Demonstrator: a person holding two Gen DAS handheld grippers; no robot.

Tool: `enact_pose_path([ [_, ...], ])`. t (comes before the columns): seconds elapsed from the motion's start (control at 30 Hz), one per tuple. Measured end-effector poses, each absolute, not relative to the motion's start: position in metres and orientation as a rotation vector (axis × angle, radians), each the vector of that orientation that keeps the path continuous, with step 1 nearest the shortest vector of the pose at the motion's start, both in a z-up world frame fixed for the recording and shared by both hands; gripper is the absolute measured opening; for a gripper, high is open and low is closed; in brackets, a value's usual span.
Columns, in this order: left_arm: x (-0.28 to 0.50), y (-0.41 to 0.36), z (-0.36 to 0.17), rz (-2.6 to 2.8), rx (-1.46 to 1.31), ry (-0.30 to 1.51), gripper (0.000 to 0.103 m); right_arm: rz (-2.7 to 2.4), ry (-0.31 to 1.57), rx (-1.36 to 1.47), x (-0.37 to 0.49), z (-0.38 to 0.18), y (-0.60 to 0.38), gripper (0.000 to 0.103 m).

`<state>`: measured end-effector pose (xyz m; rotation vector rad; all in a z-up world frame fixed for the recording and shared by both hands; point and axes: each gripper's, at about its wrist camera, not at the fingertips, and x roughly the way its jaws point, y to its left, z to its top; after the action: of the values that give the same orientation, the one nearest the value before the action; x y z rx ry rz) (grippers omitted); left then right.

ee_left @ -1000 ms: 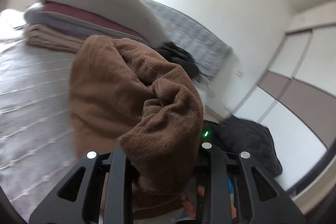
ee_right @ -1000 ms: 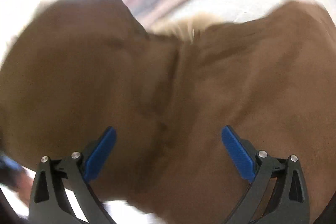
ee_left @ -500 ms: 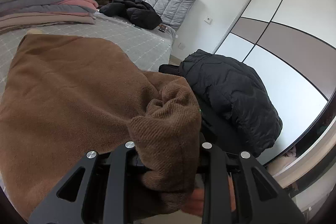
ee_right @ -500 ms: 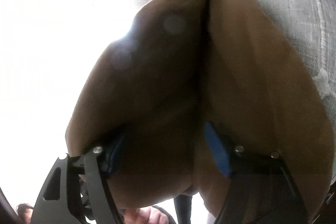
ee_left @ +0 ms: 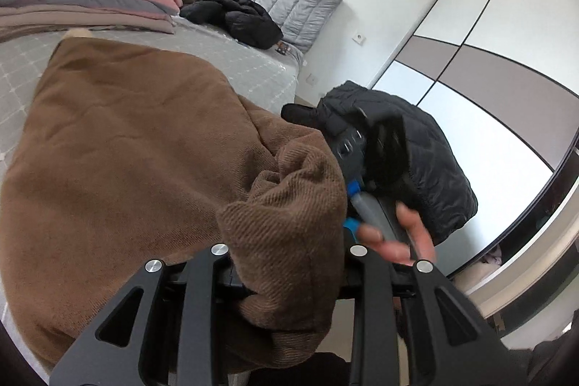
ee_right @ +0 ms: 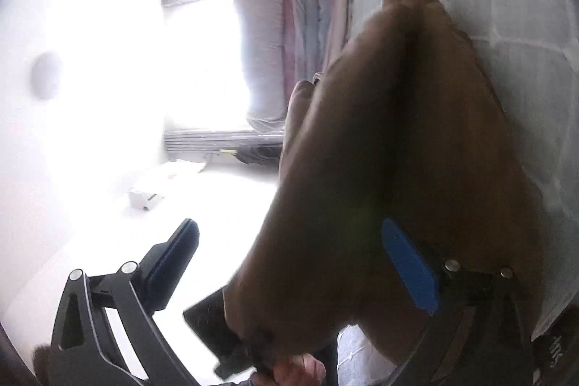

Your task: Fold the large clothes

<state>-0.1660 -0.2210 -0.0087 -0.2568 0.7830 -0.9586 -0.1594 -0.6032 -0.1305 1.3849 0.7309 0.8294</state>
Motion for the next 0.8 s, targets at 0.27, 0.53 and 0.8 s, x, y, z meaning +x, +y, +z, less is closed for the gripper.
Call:
enact_pose_path([
  [0.27, -0.155, -0.248, 0.021, -0.962, -0.248, 0.715, 0.025, 0.824, 0.87, 1.045, -0.062, -0.026, -0.582, 0.097],
  [0.53, -0.139, -0.332, -0.015, -0.999, -0.11, 0.854, 0.038, 0.506, 1.078, 0.783, -0.04, 0.001, -0.591, 0.097],
  [0.8, -0.158, -0.346, -0.039, -0.98, 0.111, 1.001, 0.06, 0.318, 1.18, 0.733, -0.044, -0.049, -0.596, 0.097],
])
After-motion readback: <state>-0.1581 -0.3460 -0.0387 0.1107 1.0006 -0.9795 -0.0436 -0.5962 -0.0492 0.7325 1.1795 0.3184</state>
